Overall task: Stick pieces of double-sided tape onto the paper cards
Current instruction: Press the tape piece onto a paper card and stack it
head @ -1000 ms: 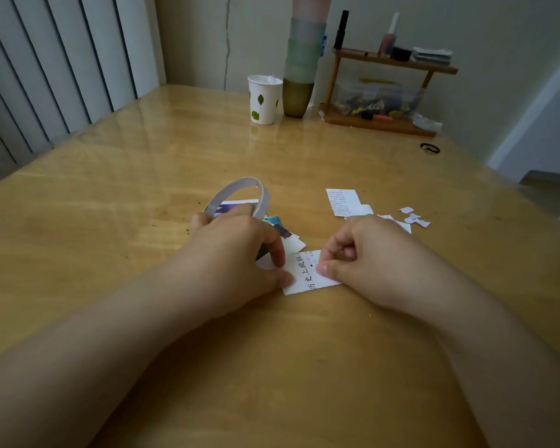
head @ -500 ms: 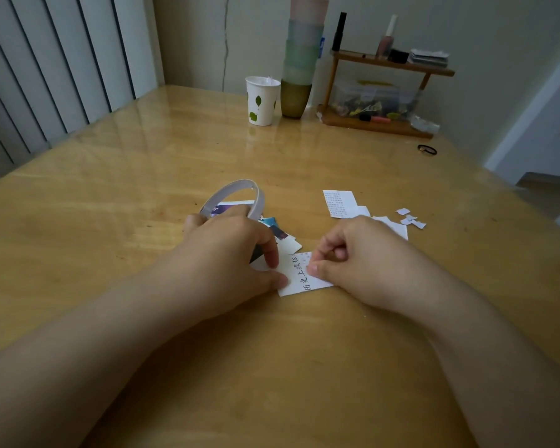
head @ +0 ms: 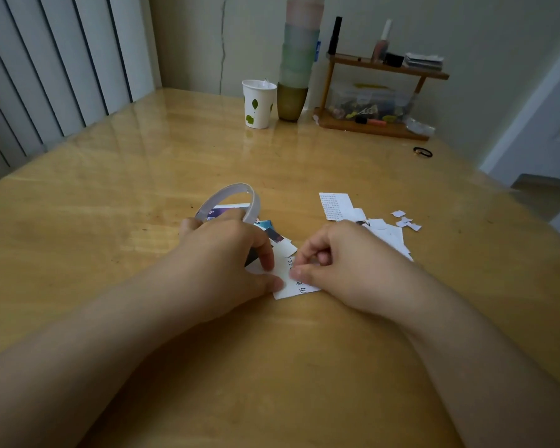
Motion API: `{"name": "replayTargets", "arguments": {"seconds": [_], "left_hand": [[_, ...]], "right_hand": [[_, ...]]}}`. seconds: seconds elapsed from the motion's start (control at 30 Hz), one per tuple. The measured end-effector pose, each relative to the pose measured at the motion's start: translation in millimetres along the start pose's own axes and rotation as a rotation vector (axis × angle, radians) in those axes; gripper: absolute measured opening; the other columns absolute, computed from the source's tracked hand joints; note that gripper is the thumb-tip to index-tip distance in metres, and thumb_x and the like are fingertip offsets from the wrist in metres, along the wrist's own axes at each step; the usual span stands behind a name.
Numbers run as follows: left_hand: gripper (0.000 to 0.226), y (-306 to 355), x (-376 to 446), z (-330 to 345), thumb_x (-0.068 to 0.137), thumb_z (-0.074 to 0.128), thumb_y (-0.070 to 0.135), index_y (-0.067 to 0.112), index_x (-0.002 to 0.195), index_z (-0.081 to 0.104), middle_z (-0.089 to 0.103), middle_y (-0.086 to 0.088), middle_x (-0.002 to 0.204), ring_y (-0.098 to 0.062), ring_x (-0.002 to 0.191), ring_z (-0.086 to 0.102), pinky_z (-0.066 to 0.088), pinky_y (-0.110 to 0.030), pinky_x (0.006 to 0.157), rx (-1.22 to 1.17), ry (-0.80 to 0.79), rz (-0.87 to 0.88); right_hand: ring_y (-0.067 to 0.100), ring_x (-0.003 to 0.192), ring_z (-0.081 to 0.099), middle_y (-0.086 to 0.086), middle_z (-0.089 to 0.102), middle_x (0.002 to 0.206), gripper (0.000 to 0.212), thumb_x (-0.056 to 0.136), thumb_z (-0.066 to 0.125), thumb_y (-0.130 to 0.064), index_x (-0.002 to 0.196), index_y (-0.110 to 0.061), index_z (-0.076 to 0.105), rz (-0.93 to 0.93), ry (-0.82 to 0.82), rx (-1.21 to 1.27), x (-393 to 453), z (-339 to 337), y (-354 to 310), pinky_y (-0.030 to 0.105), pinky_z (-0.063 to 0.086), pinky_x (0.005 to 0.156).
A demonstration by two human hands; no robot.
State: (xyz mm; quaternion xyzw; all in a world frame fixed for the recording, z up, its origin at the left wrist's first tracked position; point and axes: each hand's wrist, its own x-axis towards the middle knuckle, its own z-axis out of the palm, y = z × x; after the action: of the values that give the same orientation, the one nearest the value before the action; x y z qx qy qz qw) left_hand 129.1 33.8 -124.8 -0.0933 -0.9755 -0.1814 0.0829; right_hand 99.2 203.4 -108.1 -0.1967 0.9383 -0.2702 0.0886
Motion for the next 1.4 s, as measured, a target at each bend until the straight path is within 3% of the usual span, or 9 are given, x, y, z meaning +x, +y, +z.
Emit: {"name": "replayTargets", "arguments": {"seconds": [0.2, 0.33, 0.47, 0.6, 0.77, 0.93, 1.13, 1.3, 1.4], "left_hand": [[0.023, -1, 1, 0, 0.074, 0.064, 0.057, 0.041, 0.086, 0.053, 0.041, 0.016, 0.086, -0.002, 0.078, 0.039, 0.019, -0.026, 0.084, 0.01, -0.011, -0.029], [0.038, 1, 2, 3, 0.069, 0.056, 0.069, 0.041, 0.093, 0.045, 0.035, 0.021, 0.087, -0.005, 0.09, 0.037, 0.018, -0.028, 0.093, 0.052, -0.026, -0.051], [0.052, 2, 4, 7, 0.063, 0.051, 0.076, 0.038, 0.097, 0.041, 0.028, 0.023, 0.083, -0.006, 0.088, 0.032, 0.018, -0.027, 0.087, 0.092, -0.033, -0.049], [0.053, 0, 5, 7, 0.063, 0.053, 0.076, 0.038, 0.097, 0.039, 0.031, 0.019, 0.089, -0.005, 0.088, 0.033, 0.018, -0.027, 0.086, 0.077, -0.059, -0.041], [0.048, 0, 5, 6, 0.064, 0.055, 0.074, 0.038, 0.093, 0.041, 0.033, 0.019, 0.091, -0.006, 0.091, 0.034, 0.018, -0.026, 0.087, 0.061, -0.083, -0.045], [0.05, 2, 6, 5, 0.062, 0.055, 0.074, 0.037, 0.091, 0.042, 0.032, 0.019, 0.088, -0.006, 0.09, 0.037, 0.019, -0.026, 0.089, 0.071, -0.074, -0.046], [0.048, 2, 6, 3, 0.064, 0.057, 0.073, 0.037, 0.093, 0.043, 0.035, 0.018, 0.094, -0.006, 0.091, 0.036, 0.019, -0.026, 0.089, 0.069, -0.101, -0.055], [0.051, 2, 6, 4, 0.062, 0.056, 0.074, 0.036, 0.094, 0.044, 0.033, 0.02, 0.088, -0.005, 0.088, 0.036, 0.02, -0.026, 0.088, 0.068, -0.101, -0.054], [0.051, 2, 6, 4, 0.063, 0.057, 0.073, 0.035, 0.096, 0.045, 0.035, 0.018, 0.091, -0.005, 0.089, 0.037, 0.02, -0.026, 0.088, 0.065, -0.106, -0.054]], "right_hand": [[0.001, 0.043, 0.042, -0.013, 0.045, 0.047, 0.014, 0.083, 0.069, -0.031, 0.07, -0.028, 0.067, 0.027, 0.002, -0.034, 5, 1, -3, 0.012, 0.028, 0.042], [0.003, 0.046, 0.04, -0.01, 0.042, 0.053, 0.01, 0.083, 0.07, -0.033, 0.076, -0.026, 0.066, 0.086, 0.058, -0.046, 2, -7, 9, 0.014, 0.028, 0.044], [-0.002, 0.049, 0.044, -0.013, 0.044, 0.054, 0.013, 0.083, 0.068, -0.029, 0.07, -0.029, 0.067, 0.018, -0.023, -0.022, -2, 2, -7, 0.013, 0.03, 0.045], [0.003, 0.06, 0.043, -0.012, 0.043, 0.064, 0.015, 0.084, 0.067, -0.03, 0.07, -0.033, 0.064, -0.001, -0.037, -0.095, 1, 4, -14, 0.02, 0.035, 0.056], [0.004, 0.053, 0.042, -0.01, 0.045, 0.059, 0.01, 0.084, 0.068, -0.033, 0.077, -0.027, 0.067, 0.069, 0.043, -0.1, 1, -7, 2, 0.019, 0.031, 0.048], [0.0, 0.056, 0.045, -0.012, 0.048, 0.066, 0.015, 0.083, 0.067, -0.028, 0.07, -0.033, 0.065, -0.038, -0.062, -0.076, -3, 2, -10, 0.013, 0.032, 0.05], [0.005, 0.052, 0.04, -0.009, 0.043, 0.058, 0.013, 0.085, 0.068, -0.032, 0.073, -0.028, 0.065, 0.036, 0.041, -0.065, 4, -2, -4, 0.02, 0.032, 0.049], [0.001, 0.055, 0.044, -0.011, 0.049, 0.066, 0.012, 0.083, 0.068, -0.031, 0.072, -0.031, 0.068, -0.025, -0.087, -0.059, -4, -2, -7, 0.018, 0.036, 0.054], [0.003, 0.053, 0.041, -0.01, 0.044, 0.061, 0.015, 0.085, 0.067, -0.03, 0.071, -0.03, 0.064, 0.011, -0.03, -0.057, 0, 0, -11, 0.018, 0.032, 0.05]]}}
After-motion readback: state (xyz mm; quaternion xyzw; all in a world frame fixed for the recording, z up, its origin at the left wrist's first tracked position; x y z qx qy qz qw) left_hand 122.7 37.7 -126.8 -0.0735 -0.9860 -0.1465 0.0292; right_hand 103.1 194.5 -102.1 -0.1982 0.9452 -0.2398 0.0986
